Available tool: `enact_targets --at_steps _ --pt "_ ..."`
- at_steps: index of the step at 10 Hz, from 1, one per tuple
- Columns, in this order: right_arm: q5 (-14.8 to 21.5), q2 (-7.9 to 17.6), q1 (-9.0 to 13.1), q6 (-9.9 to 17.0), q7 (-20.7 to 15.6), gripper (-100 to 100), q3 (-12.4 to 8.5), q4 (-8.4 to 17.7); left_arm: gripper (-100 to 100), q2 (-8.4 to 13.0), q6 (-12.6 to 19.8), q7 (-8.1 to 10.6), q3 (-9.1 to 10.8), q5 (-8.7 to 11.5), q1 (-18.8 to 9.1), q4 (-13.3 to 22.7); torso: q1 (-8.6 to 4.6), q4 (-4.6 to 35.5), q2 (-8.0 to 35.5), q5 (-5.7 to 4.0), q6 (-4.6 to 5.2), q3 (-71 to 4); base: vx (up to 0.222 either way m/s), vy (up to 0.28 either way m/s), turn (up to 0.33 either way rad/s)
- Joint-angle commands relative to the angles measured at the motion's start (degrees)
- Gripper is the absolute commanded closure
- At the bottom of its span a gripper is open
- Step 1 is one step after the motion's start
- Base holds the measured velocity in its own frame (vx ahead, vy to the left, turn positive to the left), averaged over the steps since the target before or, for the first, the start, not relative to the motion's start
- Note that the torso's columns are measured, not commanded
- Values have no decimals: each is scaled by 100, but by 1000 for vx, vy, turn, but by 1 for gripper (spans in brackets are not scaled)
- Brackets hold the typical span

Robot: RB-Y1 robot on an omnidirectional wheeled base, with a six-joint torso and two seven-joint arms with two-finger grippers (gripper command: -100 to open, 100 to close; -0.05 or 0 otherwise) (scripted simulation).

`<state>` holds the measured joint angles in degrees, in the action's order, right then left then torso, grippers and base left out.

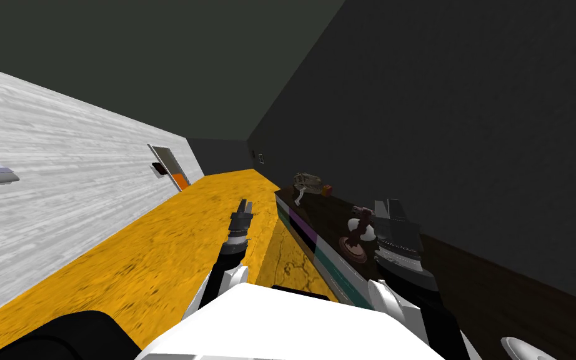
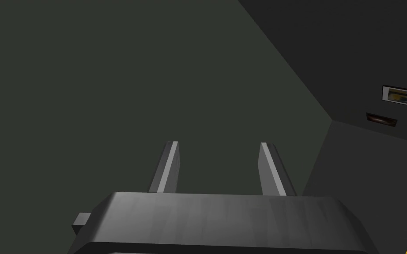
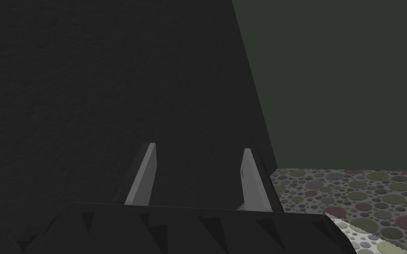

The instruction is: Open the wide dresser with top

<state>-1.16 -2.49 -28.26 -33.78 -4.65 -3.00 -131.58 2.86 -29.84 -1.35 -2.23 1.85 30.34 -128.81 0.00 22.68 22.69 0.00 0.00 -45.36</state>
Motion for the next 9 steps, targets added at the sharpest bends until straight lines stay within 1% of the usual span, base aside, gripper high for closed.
enact_targets --at_steps 1,3,4,5,8,9 --pt "0 0 0 0 0 0 0 0 0 0 0 0 0 0 0 0 0 423 424 0 0 -845 0 0 0" --pt "0 0 0 0 0 0 0 0 0 0 0 0 0 0 0 0 0 1269 1270 0 0 -2537 0 0 0" --pt "76 203 9 85 -1 -100 27 61 0 0 0 0 0 0 0 0 0 1692 1693 0 0 -3383 20 15 5" --pt "153 349 19 171 -3 -100 54 123 0 0 0 0 0 0 1 2 4 1879 1881 1 0 -3780 33 28 9" --pt "528 743 65 591 -9 -100 185 425 0 -1 0 0 -1 0 1 2 7 1955 1947 2 -1 -3926 62 55 11" --pt "528 743 65 591 -9 -100 185 425 0 -1 0 0 -1 0 2 2 12 1957 1952 3 0 -3925 50 68 2"
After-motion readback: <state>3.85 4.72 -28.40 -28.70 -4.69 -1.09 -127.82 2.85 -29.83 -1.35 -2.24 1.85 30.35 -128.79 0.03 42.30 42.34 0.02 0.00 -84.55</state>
